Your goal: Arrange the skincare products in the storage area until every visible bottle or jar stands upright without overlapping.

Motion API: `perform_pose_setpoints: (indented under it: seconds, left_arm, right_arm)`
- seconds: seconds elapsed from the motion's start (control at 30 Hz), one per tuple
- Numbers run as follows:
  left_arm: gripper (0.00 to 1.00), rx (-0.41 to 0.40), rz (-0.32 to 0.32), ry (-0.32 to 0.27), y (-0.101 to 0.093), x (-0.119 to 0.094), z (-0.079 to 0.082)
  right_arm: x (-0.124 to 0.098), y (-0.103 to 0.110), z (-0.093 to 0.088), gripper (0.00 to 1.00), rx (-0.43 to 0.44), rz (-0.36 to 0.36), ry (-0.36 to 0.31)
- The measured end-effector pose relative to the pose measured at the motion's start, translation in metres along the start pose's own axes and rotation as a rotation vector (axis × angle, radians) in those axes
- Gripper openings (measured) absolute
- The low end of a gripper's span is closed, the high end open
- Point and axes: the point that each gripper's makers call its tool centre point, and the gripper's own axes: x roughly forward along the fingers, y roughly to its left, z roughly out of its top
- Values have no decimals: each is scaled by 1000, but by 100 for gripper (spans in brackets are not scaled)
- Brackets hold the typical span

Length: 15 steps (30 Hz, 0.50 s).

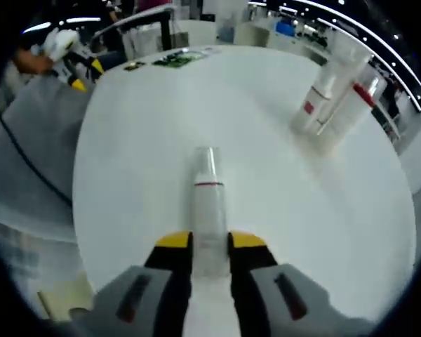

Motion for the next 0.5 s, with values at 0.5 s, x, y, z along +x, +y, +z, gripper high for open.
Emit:
perform_pose_setpoints:
  seconds: [0.5]
  left_arm:
    - [40, -545, -254, -337, -54, 2, 148]
  right_arm:
    - [-48, 34, 58, 17, 427, 83, -434]
